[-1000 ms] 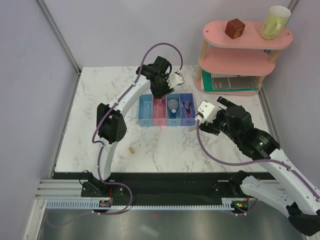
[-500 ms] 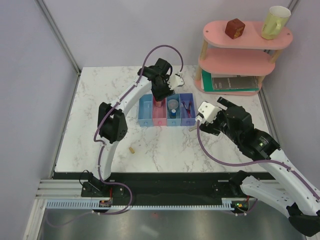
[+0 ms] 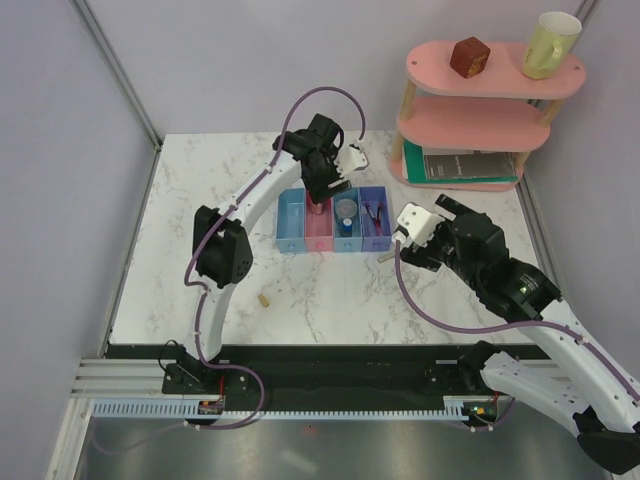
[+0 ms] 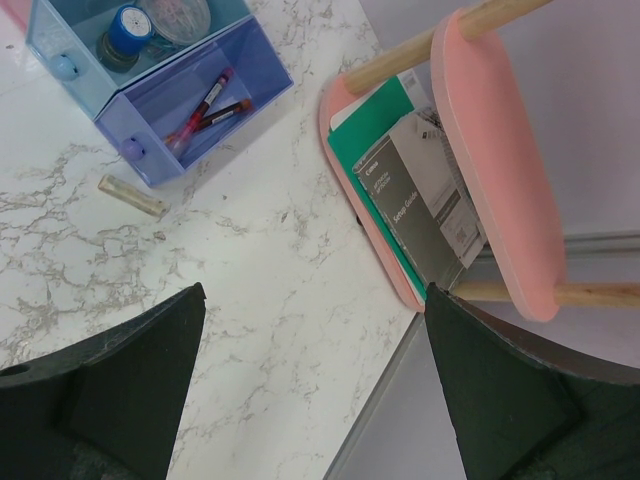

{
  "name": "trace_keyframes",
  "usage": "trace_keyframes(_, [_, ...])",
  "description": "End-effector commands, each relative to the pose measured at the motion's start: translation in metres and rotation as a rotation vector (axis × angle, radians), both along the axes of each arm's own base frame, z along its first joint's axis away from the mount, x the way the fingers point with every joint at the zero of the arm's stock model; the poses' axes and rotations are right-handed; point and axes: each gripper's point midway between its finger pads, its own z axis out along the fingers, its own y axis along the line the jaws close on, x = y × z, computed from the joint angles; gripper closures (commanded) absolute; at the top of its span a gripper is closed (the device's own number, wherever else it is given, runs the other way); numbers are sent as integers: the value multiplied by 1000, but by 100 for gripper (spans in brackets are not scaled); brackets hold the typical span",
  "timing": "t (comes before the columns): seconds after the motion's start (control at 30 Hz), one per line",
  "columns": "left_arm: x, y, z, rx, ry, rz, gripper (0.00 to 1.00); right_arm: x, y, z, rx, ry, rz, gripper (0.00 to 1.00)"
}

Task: Sort the stationery into containers
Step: Place the stationery in the storage box, then pick up the stationery from the center of the board.

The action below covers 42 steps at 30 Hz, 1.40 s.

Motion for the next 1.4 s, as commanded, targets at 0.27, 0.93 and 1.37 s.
trace_keyframes(0.27, [-65, 27, 127, -143, -157, -7, 17, -2, 2, -21, 9, 39, 1, 2])
trace_keyframes(0.93, [-256, 145, -52, 125, 109, -400, 23, -7, 19, -72, 57, 171, 25, 2])
trace_keyframes(1.37, [-242, 134, -95, 147, 64, -533, 29, -11, 13, -72, 63, 186, 0, 2])
